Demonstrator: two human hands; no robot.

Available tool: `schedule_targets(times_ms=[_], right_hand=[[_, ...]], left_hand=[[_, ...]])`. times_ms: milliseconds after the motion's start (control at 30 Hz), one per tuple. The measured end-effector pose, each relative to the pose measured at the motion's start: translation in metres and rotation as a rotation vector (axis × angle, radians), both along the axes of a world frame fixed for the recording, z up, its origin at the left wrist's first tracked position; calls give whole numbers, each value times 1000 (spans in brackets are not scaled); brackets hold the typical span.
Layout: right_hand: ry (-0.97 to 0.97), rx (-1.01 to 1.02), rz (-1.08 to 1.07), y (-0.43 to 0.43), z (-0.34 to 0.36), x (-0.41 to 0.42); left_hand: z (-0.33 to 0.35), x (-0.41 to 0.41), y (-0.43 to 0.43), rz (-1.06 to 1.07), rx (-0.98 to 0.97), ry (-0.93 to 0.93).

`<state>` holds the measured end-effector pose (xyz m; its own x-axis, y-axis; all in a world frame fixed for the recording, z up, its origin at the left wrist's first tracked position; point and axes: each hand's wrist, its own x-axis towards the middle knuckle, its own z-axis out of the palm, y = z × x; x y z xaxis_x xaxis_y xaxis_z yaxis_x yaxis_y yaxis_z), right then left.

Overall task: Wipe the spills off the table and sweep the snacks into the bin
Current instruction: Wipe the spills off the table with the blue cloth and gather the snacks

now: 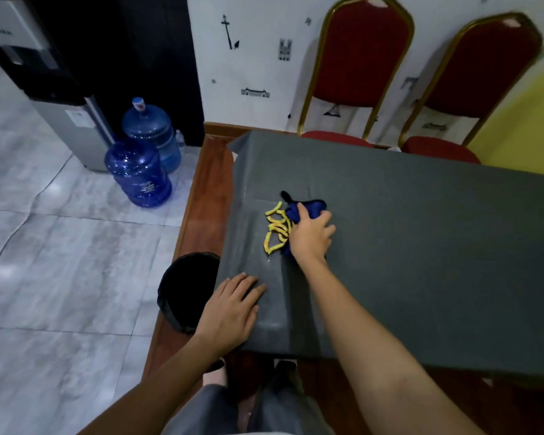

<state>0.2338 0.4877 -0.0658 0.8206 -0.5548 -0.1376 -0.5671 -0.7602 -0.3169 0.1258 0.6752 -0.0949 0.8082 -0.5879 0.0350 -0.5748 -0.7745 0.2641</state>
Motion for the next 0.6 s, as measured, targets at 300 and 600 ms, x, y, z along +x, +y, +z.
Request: schedule_targets(times_ms=[300,600], right_hand=[[-136,-30,247,-12,15,-131],[-24,-137,117,11,8,-174]], left_hand=[[-1,-21,40,87,-38,113],[-12,-38,51,105,-118,155]])
